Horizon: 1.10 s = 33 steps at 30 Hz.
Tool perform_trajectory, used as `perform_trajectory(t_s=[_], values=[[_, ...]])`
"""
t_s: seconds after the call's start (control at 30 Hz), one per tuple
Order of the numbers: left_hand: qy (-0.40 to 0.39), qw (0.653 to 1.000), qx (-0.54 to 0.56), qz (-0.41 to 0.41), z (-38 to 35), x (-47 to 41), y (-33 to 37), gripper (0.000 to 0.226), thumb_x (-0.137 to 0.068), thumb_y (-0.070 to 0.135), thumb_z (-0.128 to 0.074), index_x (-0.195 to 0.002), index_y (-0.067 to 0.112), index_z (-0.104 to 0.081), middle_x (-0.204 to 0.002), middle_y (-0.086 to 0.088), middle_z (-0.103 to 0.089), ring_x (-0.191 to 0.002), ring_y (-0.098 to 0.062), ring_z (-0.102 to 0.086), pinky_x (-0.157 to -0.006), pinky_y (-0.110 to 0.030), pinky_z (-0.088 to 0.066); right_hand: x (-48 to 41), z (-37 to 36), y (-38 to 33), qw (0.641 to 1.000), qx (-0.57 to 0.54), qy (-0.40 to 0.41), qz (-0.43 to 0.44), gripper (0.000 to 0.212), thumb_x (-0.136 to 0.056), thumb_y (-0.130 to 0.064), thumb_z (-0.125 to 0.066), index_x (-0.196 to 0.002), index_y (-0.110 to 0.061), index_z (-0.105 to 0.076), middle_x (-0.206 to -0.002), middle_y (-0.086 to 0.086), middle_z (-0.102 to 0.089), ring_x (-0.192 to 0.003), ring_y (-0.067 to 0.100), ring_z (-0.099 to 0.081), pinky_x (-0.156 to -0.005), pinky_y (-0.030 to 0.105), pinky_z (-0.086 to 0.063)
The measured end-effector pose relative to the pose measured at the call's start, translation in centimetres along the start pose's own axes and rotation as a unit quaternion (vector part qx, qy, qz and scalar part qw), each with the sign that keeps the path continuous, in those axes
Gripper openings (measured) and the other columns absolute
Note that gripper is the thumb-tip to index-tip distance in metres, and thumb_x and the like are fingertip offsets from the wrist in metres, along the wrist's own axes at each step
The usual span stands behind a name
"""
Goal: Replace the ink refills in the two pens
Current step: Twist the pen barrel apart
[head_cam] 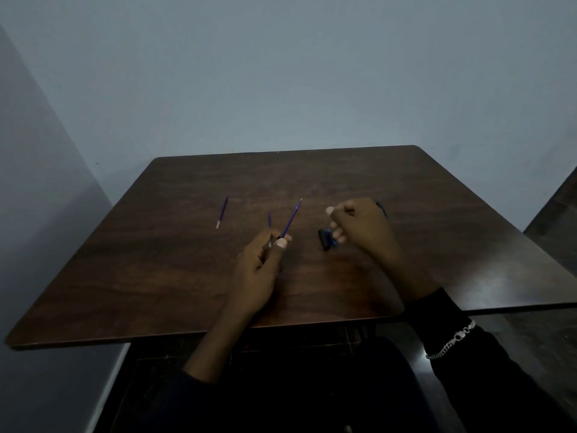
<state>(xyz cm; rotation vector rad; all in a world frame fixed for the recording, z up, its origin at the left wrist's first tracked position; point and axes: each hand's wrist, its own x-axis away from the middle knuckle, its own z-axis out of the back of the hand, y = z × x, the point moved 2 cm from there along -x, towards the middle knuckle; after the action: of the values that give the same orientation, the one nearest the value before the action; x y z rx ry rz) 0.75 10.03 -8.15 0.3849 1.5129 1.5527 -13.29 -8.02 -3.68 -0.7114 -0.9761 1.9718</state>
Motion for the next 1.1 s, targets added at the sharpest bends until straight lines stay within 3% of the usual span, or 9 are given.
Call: perform_trajectory(t_s=[0.17, 0.23, 0.37, 0.53, 0.67, 0.8, 0.87, 0.97, 1.1], values=[[0.012, 1.000, -0.016, -0.013, 0.0, 0.1, 0.1, 0.032, -0.097, 0.050, -0.051, -0.101, 0.023, -0.069, -0.057, 0.010, -0.048, -0.050, -0.002, -0.043, -0.051, -0.018, -0.036, 3.1, -1.1, -4.4, 0.967, -0.217, -0.114, 0.066, 0.008, -0.096, -0.018, -0.072, -0.099, -0.013, -0.076, -0.091, 0.011, -0.080, -0.070, 0.015, -0.075, -0.059, 0.024, -0.061], [0.013, 0.999, -0.024, -0.016, 0.0, 0.1, 0.3, 0.033, -0.098, 0.047, -0.051, -0.099, 0.019, -0.067, -0.060, 0.007, -0.048, -0.052, -0.003, -0.045, -0.053, -0.020, -0.037, 3.8, -2.1, -5.0, 0.955, -0.260, -0.134, 0.050, 0.009, -0.094, -0.006, -0.071, -0.102, -0.005, -0.073, -0.089, 0.017, -0.078, -0.066, 0.012, -0.074, -0.059, 0.022, -0.058], [-0.003, 0.999, -0.045, -0.019, 0.1, 0.2, 0.5, 0.022, -0.104, 0.035, -0.050, -0.098, 0.021, -0.066, -0.061, 0.007, -0.052, -0.055, -0.005, -0.048, -0.058, -0.029, -0.040, 4.5, -3.6, -4.9, 0.940, -0.308, -0.144, 0.014, 0.007, -0.092, 0.000, -0.072, -0.094, -0.006, -0.072, -0.077, 0.009, -0.074, -0.063, 0.007, -0.071, -0.056, 0.017, -0.053], [-0.010, 0.998, -0.063, -0.027, 0.2, 0.2, 0.5, 0.019, -0.104, 0.035, -0.050, -0.102, 0.028, -0.068, -0.059, 0.008, -0.055, -0.054, -0.005, -0.049, -0.057, -0.029, -0.041, 4.6, -4.3, -4.4, 0.939, -0.316, -0.135, -0.006, 0.004, -0.092, -0.003, -0.072, -0.093, -0.006, -0.073, -0.070, 0.002, -0.073, -0.062, 0.004, -0.068, -0.056, 0.017, -0.051], [-0.010, 0.997, -0.067, -0.030, 0.0, 0.4, 0.7, 0.021, -0.103, 0.037, -0.051, -0.103, 0.026, -0.068, -0.056, 0.009, -0.052, -0.053, -0.005, -0.047, -0.056, -0.029, -0.040, 4.1, -4.1, -4.8, 0.951, -0.291, -0.107, -0.011, 0.010, -0.096, -0.008, -0.069, -0.099, 0.001, -0.071, -0.080, 0.009, -0.074, -0.063, 0.007, -0.070, -0.058, 0.021, -0.053], [0.006, 0.997, -0.069, -0.017, 0.3, 0.6, 0.9, 0.030, -0.101, 0.047, -0.050, -0.102, 0.023, -0.068, -0.056, 0.010, -0.051, -0.053, -0.006, -0.046, -0.057, -0.031, -0.039, 1.9, -2.7, -6.2, 0.956, -0.289, -0.050, -0.008, 0.008, -0.098, -0.010, -0.067, -0.095, -0.004, -0.072, -0.083, 0.006, -0.078, -0.062, 0.009, -0.072, -0.053, 0.021, -0.057], [0.007, 0.996, -0.088, -0.020, 0.7, 0.6, 0.8, 0.019, -0.104, 0.037, -0.054, -0.101, 0.025, -0.068, -0.057, 0.010, -0.052, -0.054, -0.004, -0.047, -0.056, -0.030, -0.040, 0.1, -1.9, -7.1, 0.959, -0.283, -0.031, -0.003, 0.011, -0.097, -0.010, -0.068, -0.097, 0.000, -0.072, -0.081, 0.007, -0.077, -0.058, 0.009, -0.071, -0.051, 0.020, -0.057], [0.028, 0.990, -0.140, -0.020, 2.9, 0.9, 0.7, 0.014, -0.106, 0.024, -0.058, -0.098, 0.025, -0.069, -0.063, 0.005, -0.060, -0.056, -0.002, -0.052, -0.057, -0.026, -0.042, -2.7, -2.5, -8.7, 0.966, -0.253, -0.051, -0.012, 0.009, -0.094, -0.007, -0.072, -0.093, 0.002, -0.072, -0.078, 0.012, -0.075, -0.051, 0.009, -0.069, -0.050, 0.020, -0.057], [0.086, 0.984, -0.159, 0.009, 8.1, 0.7, 0.3, 0.015, -0.107, 0.026, -0.056, -0.100, 0.022, -0.069, -0.079, 0.002, -0.066, -0.059, -0.005, -0.056, -0.053, -0.020, -0.043, -5.9, -7.0, -9.9, 0.975, -0.170, -0.124, -0.076, 0.012, -0.089, 0.000, -0.075, -0.095, 0.010, -0.073, -0.074, 0.017, -0.073, -0.044, 0.011, -0.068, -0.044, 0.020, -0.055]])
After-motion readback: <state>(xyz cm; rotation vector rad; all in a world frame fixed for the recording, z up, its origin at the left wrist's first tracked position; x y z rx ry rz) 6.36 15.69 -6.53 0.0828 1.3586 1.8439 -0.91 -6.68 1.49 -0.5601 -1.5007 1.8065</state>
